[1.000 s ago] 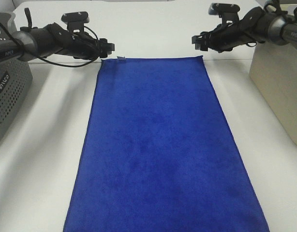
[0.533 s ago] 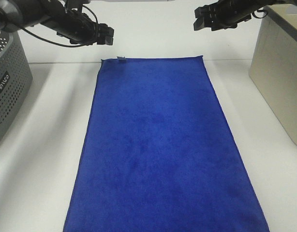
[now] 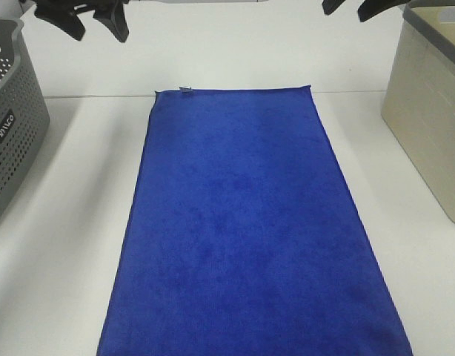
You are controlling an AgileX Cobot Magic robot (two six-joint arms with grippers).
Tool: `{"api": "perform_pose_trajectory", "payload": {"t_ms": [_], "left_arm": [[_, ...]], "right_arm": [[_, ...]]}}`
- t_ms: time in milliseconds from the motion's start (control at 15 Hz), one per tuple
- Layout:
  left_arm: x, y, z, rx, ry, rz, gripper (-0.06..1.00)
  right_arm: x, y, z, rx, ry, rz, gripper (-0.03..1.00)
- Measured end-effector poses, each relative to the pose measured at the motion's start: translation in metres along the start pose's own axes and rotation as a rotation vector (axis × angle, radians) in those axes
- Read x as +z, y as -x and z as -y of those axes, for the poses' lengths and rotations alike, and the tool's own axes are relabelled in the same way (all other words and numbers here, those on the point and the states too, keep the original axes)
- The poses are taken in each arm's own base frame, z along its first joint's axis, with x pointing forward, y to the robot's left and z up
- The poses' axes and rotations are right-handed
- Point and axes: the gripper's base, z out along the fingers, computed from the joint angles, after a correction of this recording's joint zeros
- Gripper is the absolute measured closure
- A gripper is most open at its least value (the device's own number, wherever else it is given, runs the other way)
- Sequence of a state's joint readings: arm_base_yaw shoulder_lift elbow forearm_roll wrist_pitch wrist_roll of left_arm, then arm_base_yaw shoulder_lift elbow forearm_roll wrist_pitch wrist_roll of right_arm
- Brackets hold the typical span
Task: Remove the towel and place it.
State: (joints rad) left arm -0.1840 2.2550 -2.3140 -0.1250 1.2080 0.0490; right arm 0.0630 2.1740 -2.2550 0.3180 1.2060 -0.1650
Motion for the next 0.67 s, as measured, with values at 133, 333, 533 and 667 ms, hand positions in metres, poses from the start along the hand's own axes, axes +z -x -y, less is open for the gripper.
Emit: {"api": "perform_pose_trajectory", "payload": {"t_ms": [133, 333, 533, 667], "left_arm": [[-0.035, 0.005, -0.004, -0.051, 0.091, 0.064, 0.19], [-0.092, 0.007, -0.023, -0.118, 0.165, 0.171, 0.25], [-0.127, -0.009, -0.06, -0.181, 0.223, 0.183, 0.25], [-0.155, -0.038, -0.065, -0.201, 0.256, 0.149, 0.25]], "right_arm": [[-0.033, 0.0, -0.002, 0.045, -0.091, 0.046, 0.25], [-0.097, -0.006, -0.014, 0.045, -0.171, 0.161, 0.24], [-0.133, -0.035, -0.026, 0.042, -0.193, 0.159, 0.24], [-0.161, -0.077, -0.038, 0.046, -0.197, 0.136, 0.24]]}}
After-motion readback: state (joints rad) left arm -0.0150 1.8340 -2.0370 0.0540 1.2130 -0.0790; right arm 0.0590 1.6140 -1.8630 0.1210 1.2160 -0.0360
